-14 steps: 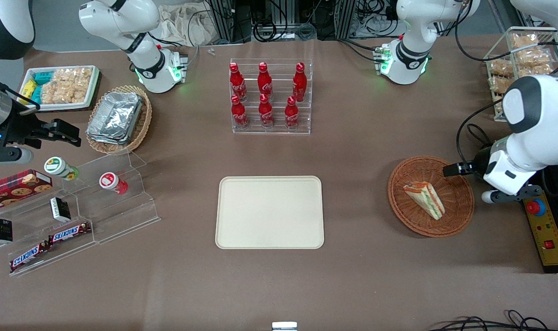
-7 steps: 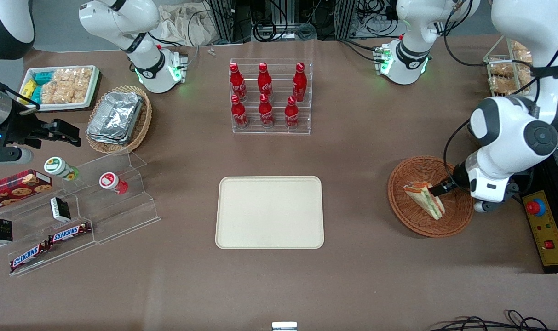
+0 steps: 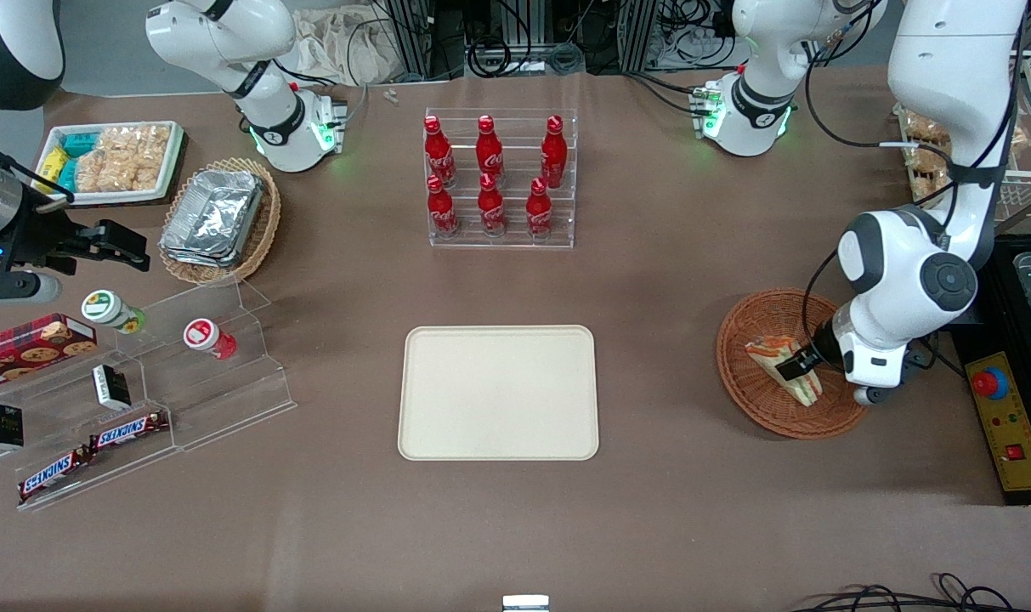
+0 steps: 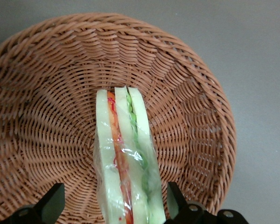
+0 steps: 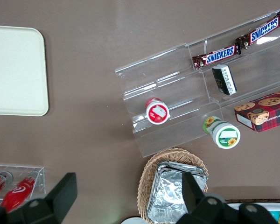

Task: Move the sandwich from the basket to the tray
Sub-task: 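Close the left gripper on the wrapped sandwich and lift it, then carry the sandwich with the left gripper over to the cream tray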

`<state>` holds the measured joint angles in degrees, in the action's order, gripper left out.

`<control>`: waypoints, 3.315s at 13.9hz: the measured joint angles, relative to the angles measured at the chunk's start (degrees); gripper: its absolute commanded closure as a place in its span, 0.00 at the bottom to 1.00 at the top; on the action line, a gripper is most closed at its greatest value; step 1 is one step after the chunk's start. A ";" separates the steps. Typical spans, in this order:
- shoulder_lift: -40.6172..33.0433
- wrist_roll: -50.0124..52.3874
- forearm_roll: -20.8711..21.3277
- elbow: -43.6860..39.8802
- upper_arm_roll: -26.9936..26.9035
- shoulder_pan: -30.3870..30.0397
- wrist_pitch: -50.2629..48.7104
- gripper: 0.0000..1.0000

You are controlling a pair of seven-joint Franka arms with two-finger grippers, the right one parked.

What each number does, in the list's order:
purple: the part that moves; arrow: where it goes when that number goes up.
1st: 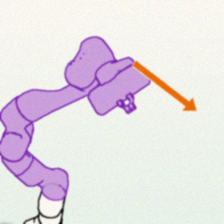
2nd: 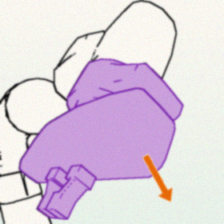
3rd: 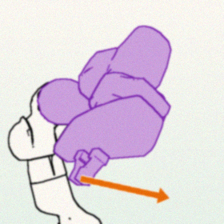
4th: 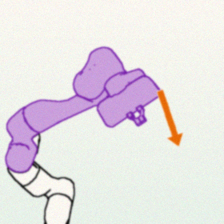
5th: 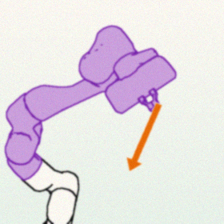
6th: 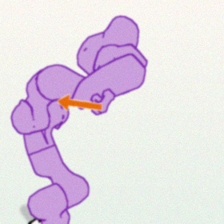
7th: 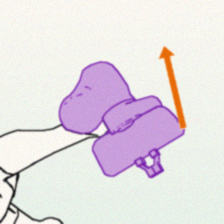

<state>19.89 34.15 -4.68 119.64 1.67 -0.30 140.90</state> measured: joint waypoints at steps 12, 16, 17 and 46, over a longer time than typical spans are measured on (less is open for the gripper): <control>-2.48 1.67 0.00 -10.08 0.57 0.51 -19.06 1.00; -6.86 3.13 0.08 -23.04 0.57 0.65 -38.41 1.00; -7.31 3.25 0.11 -25.48 0.57 0.65 -40.63 1.00; 28.59 -0.68 16.41 -40.96 18.73 18.34 -11.83 0.01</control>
<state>48.47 33.48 11.73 78.68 20.41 18.05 129.06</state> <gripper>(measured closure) 0.811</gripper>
